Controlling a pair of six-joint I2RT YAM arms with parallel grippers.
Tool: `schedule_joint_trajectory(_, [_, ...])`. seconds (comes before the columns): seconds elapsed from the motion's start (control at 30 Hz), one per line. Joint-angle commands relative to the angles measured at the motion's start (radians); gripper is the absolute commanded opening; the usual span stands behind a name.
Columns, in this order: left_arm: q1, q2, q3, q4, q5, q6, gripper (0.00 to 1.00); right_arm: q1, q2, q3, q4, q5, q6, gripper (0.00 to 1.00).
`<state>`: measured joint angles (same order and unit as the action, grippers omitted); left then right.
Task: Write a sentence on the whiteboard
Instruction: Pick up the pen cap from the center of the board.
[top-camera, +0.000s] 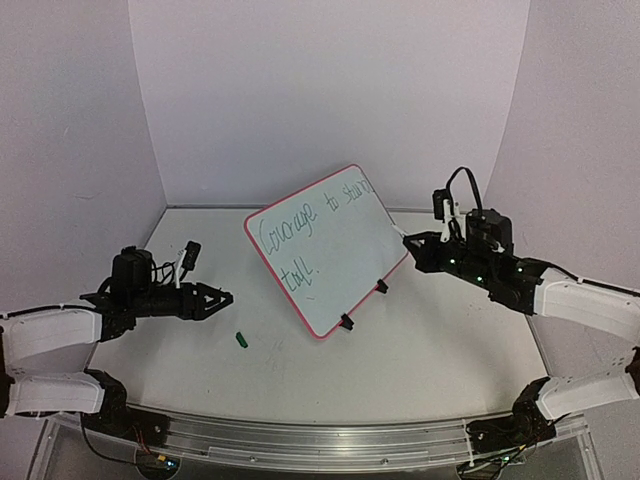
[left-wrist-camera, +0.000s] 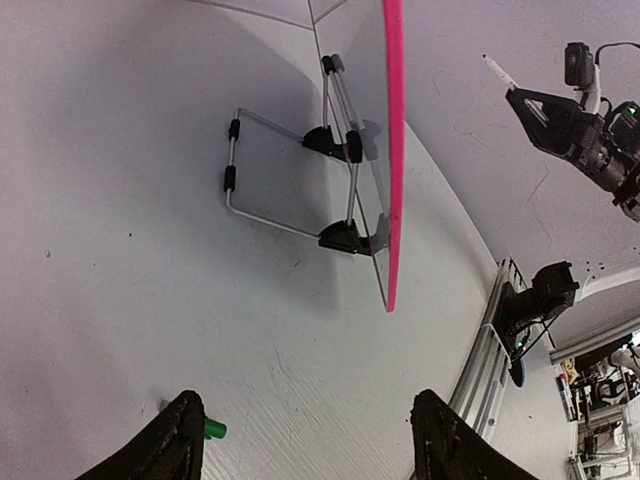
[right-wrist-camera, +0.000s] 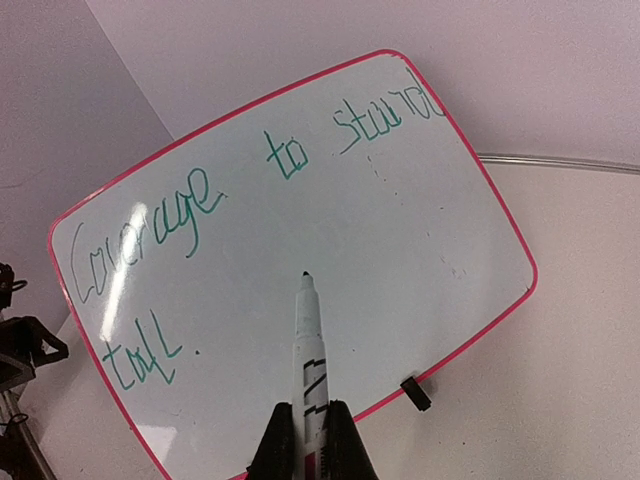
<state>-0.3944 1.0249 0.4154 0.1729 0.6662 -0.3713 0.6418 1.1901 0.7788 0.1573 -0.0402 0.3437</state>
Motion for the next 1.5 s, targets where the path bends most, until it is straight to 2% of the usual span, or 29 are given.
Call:
schedule_joint_trajectory(0.0, [-0.008, 0.024, -0.048, 0.163, -0.037, -0.086, 0.69, -0.003, -0.040, -0.025, -0.002, 0.029, 0.027, 0.00])
schedule_joint_trajectory(0.3, [-0.029, 0.288, 0.019, 0.229, 0.051, -0.060, 0.68, -0.003, -0.044, -0.039, -0.003, 0.033, 0.059, 0.00])
schedule_joint_trajectory(0.53, [-0.071, 0.438, 0.090, 0.245, 0.051, -0.021, 0.66, -0.003, -0.062, -0.047, -0.015, 0.040, 0.065, 0.00])
schedule_joint_trajectory(0.73, [-0.101, 0.560, 0.166, 0.187, 0.029, 0.014, 0.62, -0.003, -0.064, -0.050, -0.022, 0.040, 0.063, 0.00])
schedule_joint_trajectory(1.2, [-0.136, 0.566, 0.167, -0.011, -0.121, 0.050, 0.62, -0.003, -0.099, -0.071, -0.030, 0.040, 0.051, 0.00])
schedule_joint_trajectory(1.47, [-0.146, 0.532, 0.132, -0.039, -0.079, 0.054, 0.61, -0.003, -0.120, -0.087, -0.034, 0.040, 0.054, 0.00])
